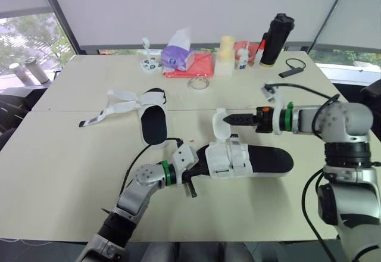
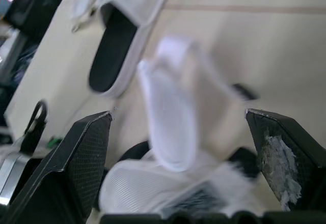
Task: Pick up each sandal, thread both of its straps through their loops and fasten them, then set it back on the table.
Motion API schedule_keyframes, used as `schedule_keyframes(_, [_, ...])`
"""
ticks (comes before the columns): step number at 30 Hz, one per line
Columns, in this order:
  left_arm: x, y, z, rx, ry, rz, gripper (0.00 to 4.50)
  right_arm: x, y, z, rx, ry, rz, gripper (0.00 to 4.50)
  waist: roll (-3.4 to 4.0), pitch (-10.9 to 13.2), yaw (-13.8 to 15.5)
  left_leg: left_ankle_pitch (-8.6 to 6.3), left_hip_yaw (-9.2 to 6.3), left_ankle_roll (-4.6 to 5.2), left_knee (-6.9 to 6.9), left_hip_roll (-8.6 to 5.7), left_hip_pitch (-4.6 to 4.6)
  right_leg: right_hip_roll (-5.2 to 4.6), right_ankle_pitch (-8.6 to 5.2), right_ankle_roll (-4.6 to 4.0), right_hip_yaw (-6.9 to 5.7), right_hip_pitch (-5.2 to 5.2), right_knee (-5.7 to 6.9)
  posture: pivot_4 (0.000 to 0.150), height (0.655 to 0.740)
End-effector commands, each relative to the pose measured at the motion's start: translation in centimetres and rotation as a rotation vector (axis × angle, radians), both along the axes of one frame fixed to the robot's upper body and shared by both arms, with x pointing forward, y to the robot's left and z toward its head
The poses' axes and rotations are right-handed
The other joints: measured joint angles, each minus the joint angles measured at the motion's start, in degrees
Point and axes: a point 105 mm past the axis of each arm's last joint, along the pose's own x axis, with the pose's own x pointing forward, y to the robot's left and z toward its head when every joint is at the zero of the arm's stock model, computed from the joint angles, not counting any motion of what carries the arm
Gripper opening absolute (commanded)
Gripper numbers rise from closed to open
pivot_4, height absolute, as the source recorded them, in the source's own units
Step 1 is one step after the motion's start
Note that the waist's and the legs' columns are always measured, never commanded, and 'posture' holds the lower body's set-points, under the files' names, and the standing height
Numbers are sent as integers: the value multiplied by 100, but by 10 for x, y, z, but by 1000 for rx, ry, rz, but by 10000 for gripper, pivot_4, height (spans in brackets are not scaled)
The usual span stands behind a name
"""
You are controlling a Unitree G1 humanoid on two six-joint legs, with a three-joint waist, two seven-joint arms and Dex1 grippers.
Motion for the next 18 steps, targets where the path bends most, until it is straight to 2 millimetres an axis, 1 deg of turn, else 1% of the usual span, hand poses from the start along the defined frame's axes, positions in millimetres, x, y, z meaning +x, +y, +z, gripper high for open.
schedule_keyframes(1, [-2,0,-15,50,44,0,0,-1,13,9,33,-43,53,44525,0,0,-2,0,1,0,0,0,0,0,0,0,0,0,0,1500,7400])
schedule_keyframes(7, [-2,0,-15,49,43,2,0,2,25,1,51,-34,91,44525,0,0,-1,0,0,0,0,0,0,0,3,6,0,0,0,1500,7400])
schedule_keyframes(11, [-1,1,-15,48,41,8,0,6,41,6,134,-28,143,44525,0,0,-24,0,0,0,0,0,0,1,3,6,0,-1,1,1500,7400])
schedule_keyframes(18, [0,2,-14,45,36,19,0,15,55,13,226,-25,164,44525,0,0,-58,0,-3,0,0,-1,0,2,5,10,0,-1,2,1500,7400])
